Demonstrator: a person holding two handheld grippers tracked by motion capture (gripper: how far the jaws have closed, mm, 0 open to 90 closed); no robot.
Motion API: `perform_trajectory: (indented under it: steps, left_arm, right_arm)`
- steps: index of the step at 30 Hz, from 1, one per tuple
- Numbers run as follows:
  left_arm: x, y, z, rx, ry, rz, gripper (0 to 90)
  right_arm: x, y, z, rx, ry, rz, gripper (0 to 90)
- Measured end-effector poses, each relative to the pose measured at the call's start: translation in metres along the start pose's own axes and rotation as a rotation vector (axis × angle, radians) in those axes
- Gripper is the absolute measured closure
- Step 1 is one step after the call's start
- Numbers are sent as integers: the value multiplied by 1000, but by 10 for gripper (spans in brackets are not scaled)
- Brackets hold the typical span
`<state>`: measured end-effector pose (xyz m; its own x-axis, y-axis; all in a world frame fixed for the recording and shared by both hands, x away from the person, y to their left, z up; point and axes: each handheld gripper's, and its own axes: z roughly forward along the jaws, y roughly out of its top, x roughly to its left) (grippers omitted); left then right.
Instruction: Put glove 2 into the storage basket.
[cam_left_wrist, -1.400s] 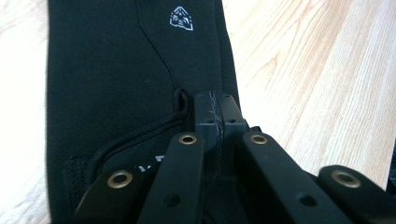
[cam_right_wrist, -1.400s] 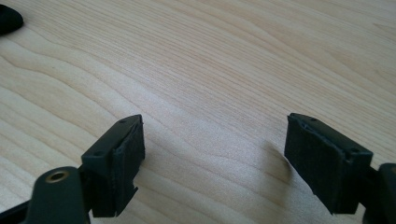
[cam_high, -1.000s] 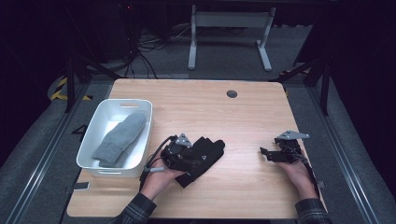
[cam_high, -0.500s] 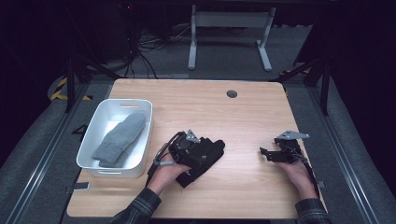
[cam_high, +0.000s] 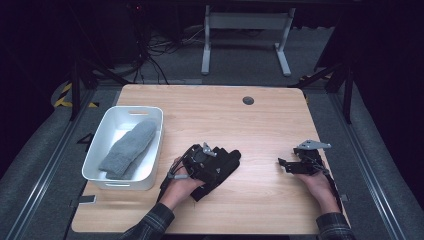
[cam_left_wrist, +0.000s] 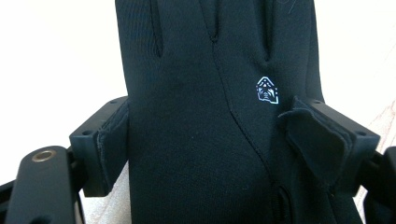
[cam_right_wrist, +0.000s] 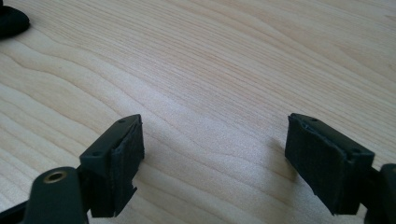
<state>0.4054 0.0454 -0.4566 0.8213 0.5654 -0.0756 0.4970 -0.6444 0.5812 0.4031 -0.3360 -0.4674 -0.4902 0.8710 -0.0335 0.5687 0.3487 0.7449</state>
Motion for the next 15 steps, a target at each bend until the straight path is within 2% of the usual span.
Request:
perform_trajectory:
  steps: [2,6,10,15]
  left_arm:
    - [1,-1,0,-2,-5,-8,199]
    - [-2,0,-1,6,-12,9,252]
    - [-3,2,-4,23,-27,19,371]
    - [-8,7,-6,60,-67,27,598]
  right_arm:
    - [0,0,0,0,0,0,203]
    - [0,0,0,0,0,0,203]
    - [0,0,0,0,0,0,202]
    - [1,0,0,0,1,0,203]
